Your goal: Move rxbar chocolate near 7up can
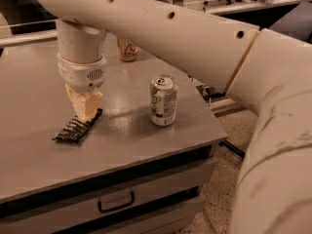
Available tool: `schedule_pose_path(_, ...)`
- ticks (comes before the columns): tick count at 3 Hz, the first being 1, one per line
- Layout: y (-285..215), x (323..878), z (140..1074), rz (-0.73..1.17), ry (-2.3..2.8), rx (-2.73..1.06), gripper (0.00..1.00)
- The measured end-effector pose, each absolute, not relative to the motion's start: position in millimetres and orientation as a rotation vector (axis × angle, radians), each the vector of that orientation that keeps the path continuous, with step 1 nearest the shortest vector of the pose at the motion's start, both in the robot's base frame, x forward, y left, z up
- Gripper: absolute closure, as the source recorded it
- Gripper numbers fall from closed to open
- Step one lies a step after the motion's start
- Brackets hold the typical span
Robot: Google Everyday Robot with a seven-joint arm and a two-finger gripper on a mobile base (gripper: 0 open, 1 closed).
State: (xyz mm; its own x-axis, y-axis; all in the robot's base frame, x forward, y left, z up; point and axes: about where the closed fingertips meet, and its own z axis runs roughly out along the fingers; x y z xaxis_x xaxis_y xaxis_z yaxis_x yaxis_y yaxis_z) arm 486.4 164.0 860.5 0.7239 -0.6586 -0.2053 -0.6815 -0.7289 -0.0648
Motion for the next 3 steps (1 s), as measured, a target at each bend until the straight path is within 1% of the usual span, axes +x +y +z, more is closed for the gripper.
schedule_pose_path(1, 165.6, 490.6, 863.3, 0.236, 1.069, -2.78, 0.15)
schedule_pose_path(2, 171.8, 495.4, 864.5, 0.212, 0.999, -2.782, 0.0)
schedule_pose_path(3, 180.2, 498.1, 862.2, 0.206, 0.922, -2.8, 0.0)
